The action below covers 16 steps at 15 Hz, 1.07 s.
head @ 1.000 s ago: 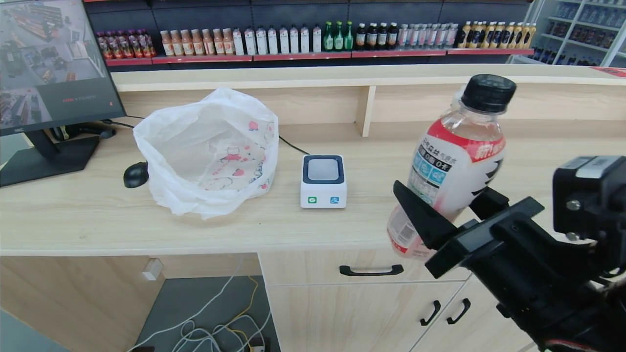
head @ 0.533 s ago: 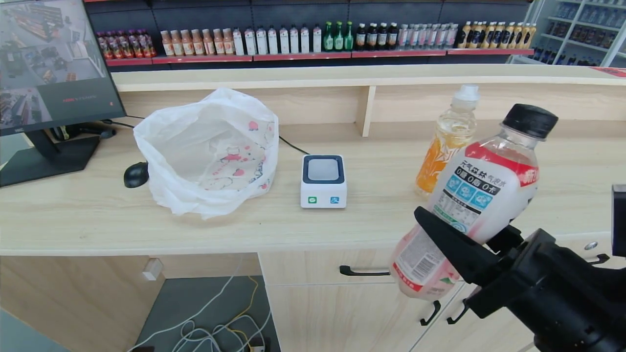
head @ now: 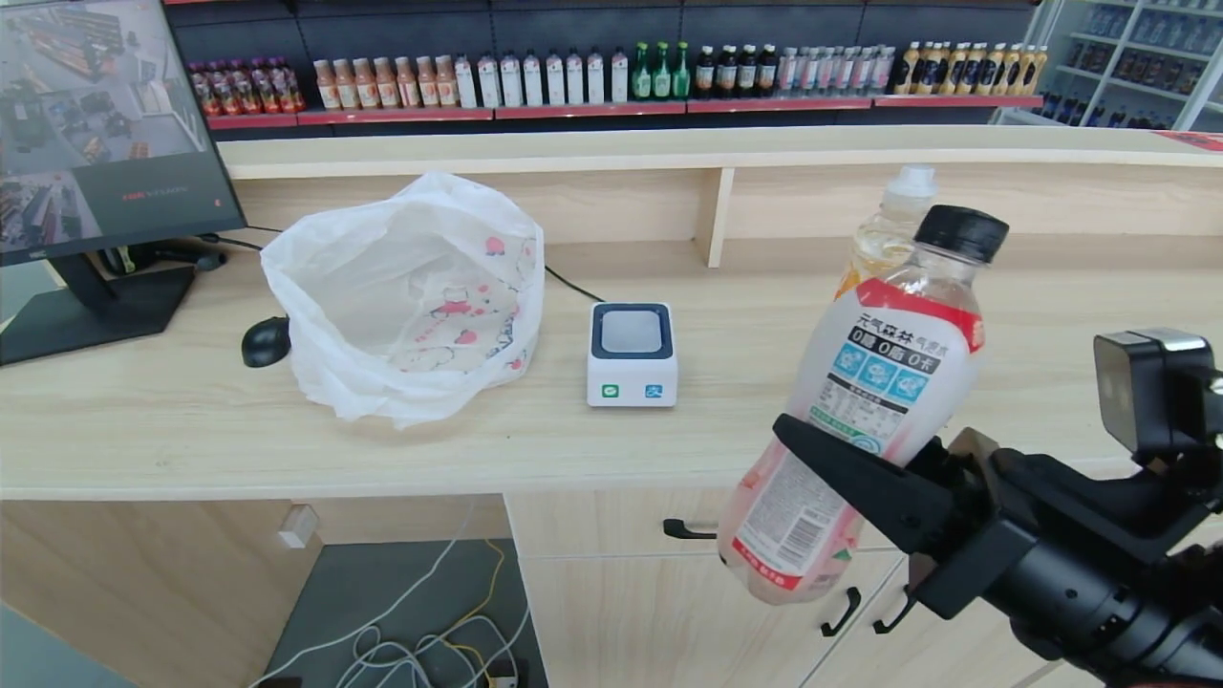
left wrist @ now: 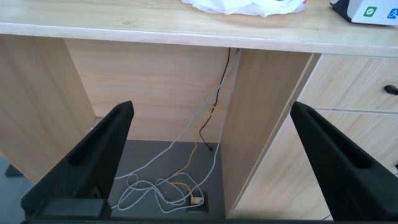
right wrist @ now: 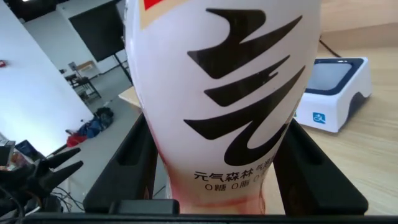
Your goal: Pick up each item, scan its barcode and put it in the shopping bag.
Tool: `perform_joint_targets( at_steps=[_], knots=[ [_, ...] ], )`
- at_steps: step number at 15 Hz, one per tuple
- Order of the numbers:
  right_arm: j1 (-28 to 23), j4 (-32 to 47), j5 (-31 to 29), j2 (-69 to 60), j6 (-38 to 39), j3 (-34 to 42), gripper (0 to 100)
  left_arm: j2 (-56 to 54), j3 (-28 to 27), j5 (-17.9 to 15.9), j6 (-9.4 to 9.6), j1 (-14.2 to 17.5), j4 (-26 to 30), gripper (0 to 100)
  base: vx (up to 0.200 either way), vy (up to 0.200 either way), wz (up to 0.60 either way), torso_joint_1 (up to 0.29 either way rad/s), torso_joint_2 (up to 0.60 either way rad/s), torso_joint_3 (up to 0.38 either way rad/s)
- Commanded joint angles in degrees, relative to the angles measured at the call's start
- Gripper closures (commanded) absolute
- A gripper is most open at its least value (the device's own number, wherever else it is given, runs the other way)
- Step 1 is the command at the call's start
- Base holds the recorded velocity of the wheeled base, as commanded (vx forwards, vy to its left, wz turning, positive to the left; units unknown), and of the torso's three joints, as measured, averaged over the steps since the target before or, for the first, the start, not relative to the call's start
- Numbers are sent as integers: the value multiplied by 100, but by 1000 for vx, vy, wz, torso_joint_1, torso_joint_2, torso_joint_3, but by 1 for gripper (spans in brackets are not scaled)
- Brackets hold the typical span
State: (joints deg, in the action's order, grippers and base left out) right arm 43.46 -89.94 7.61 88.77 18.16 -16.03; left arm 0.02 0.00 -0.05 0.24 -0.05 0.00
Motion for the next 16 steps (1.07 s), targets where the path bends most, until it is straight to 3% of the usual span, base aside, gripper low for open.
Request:
perform_joint_targets(
  at_steps=[1,5,13,16],
  knots=[
    [13,-6,127,457,64,-331,100,-2,0,5,2,5,0,0,0,0,0,0,0,0],
    [31,-6,435,773,469,-700,100,-2,0,5,2,5,0,0,0,0,0,0,0,0],
    [31,-6,2263,949,855,-770,100,-2,0,5,2,5,0,0,0,0,0,0,0,0],
    [49,-6,2632,1019,1058,-796,100,-2,0,-4,2,-4,0,0,0,0,0,0,0,0]
  ],
)
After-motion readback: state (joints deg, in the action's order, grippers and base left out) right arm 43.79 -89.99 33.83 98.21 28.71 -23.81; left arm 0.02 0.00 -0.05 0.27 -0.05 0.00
